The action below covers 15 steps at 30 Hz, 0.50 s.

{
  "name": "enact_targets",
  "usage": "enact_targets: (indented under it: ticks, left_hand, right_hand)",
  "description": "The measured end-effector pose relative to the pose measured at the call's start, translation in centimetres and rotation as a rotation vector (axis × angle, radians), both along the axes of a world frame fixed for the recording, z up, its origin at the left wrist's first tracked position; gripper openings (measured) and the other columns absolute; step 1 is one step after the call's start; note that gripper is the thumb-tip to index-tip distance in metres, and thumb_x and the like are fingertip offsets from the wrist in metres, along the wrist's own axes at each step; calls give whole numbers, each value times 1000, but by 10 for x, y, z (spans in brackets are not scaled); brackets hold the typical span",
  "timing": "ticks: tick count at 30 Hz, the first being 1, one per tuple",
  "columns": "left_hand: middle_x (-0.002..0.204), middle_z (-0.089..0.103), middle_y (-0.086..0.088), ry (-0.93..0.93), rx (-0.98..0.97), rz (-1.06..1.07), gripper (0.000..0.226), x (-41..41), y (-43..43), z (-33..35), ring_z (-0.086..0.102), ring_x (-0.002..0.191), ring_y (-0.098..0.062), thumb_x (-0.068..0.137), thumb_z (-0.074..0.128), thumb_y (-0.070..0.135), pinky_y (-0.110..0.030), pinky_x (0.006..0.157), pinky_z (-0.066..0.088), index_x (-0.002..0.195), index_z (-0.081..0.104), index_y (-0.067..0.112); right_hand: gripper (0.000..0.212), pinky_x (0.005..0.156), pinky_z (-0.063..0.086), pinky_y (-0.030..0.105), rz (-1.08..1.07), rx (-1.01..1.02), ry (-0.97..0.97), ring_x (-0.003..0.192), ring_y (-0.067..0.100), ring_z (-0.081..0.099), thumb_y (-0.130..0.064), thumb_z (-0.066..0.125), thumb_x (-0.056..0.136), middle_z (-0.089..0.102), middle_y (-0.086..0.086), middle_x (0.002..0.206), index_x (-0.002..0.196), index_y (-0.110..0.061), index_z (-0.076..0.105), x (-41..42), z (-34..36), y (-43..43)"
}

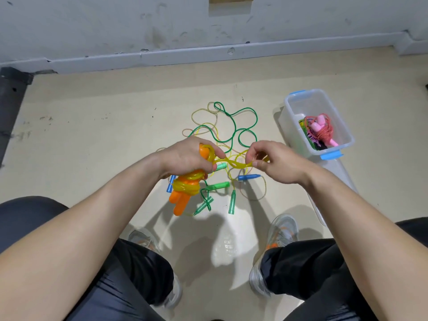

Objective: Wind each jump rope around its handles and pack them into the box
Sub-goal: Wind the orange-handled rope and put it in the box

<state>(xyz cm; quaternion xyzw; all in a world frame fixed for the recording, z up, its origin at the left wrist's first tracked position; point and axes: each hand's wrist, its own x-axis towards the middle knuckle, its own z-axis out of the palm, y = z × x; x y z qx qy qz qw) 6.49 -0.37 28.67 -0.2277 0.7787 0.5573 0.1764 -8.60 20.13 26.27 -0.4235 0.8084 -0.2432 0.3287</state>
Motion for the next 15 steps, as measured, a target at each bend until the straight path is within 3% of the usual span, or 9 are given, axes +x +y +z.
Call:
enact_targets:
  ticks: [3,5,7,11,13,15]
  left_hand:
    - [98,72,-23,36,-9,-50,39,-1,4,2,68,70,-20,79,71,-2,-39,75,60,108,75,22]
    - [97,73,-20,67,-1,-61,41,0,8,5,66,72,-17,76,70,-2,-41,78,60,109,75,22]
    - [94,75,-10,90,-33,-82,45,-1,10,6,66,74,-14,76,68,-5,-40,79,59,108,75,26]
    - [82,72,3,124,-100,-129,46,-1,9,9,62,69,-12,75,68,-3,-29,65,53,105,75,32]
    - [87,73,-5,126,-107,-136,45,-1,7,10,66,77,-23,70,66,6,-35,69,55,104,75,33]
    - [88,75,-4,100,-137,-158,46,0,6,8,70,89,-27,66,65,10,-41,78,57,105,75,32]
  right_hand:
    - [22,70,49,26,-70,85,-244,72,12,64,-8,59,88,71,-8,79,76,-23,68,11,-6,-5]
    - [14,68,52,35,-167,19,-500,68,27,65,-13,54,86,75,4,80,78,-10,65,21,-12,-9]
    - [13,62,51,35,-242,5,-671,61,34,62,-12,46,89,76,16,91,93,-8,58,29,-14,-11]
    - [32,67,56,36,-248,-13,-972,71,24,62,-19,46,100,73,12,108,125,-8,62,30,-12,-11]
    - [26,67,59,38,-291,-67,-1028,81,19,66,-18,53,101,71,10,106,120,-4,63,28,-11,-10]
    - [14,66,61,37,-348,-86,-942,82,18,69,-14,62,97,71,8,95,107,-5,67,26,-19,-11]
